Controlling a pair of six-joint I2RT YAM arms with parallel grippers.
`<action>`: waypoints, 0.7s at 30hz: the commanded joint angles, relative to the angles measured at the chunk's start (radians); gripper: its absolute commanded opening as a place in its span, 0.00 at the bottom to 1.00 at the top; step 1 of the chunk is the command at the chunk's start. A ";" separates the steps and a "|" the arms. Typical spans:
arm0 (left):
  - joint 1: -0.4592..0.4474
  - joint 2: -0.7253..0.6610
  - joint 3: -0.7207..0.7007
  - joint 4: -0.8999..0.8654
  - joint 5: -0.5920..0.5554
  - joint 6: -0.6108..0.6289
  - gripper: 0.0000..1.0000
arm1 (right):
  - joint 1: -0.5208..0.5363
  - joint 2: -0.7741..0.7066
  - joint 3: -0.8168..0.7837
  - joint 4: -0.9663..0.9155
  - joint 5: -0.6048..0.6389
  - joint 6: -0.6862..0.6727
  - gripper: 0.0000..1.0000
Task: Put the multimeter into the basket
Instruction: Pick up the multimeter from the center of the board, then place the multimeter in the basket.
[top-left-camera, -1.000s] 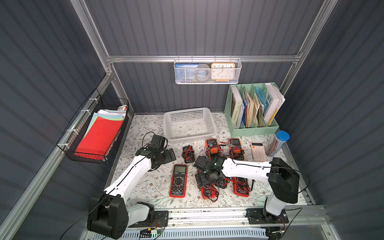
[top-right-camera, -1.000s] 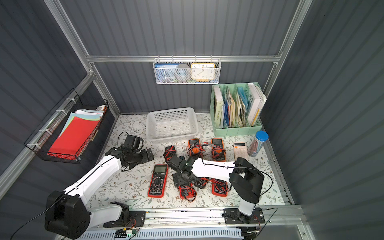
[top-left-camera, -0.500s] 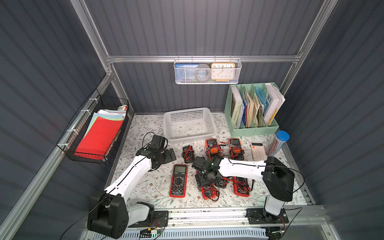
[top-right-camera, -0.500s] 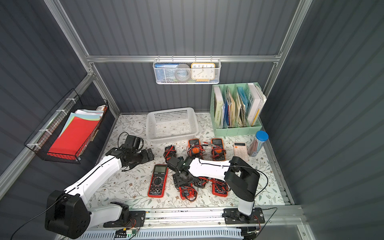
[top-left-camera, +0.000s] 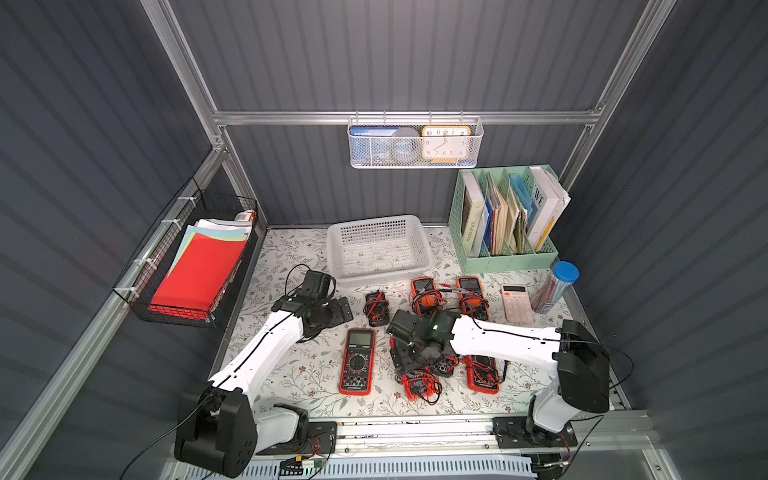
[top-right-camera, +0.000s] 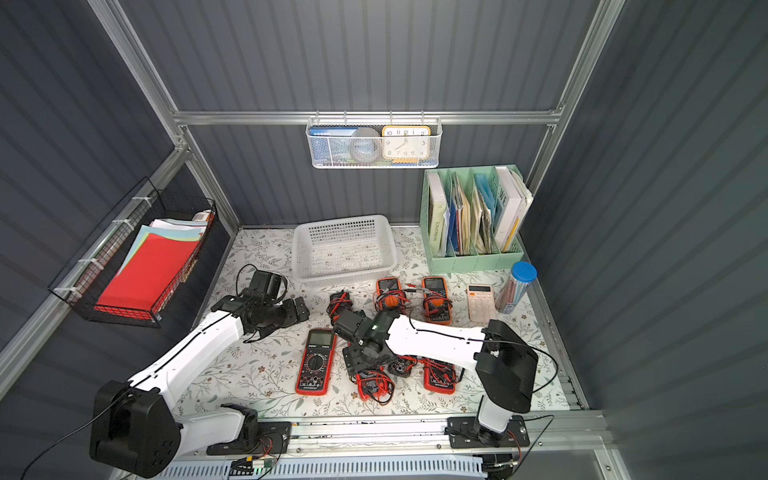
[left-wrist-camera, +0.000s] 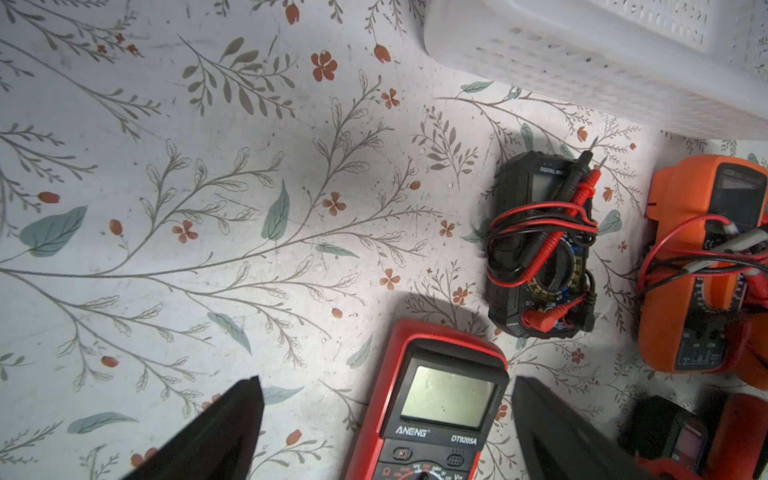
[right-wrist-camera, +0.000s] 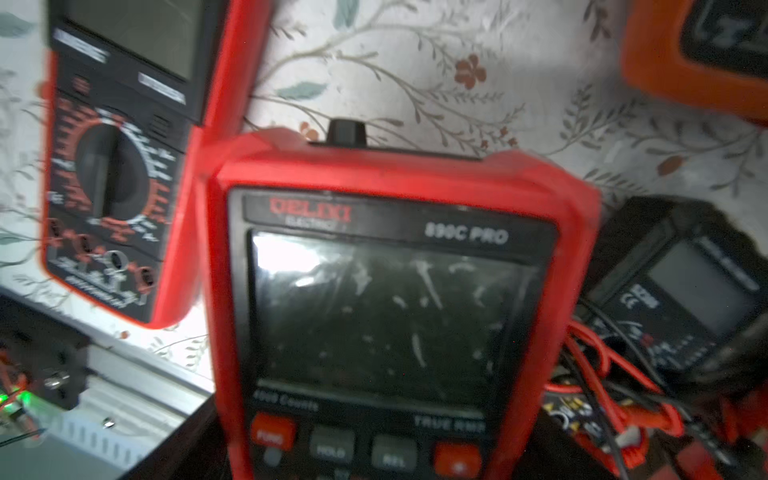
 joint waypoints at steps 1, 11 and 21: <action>-0.001 -0.003 0.000 0.004 0.012 -0.023 0.99 | 0.003 -0.051 0.068 -0.018 0.043 -0.014 0.64; 0.026 0.020 0.084 -0.060 -0.068 -0.059 0.99 | -0.069 -0.031 0.237 0.047 0.056 -0.091 0.65; 0.131 0.129 0.239 -0.067 -0.039 -0.034 0.99 | -0.265 0.183 0.619 0.079 -0.031 -0.165 0.65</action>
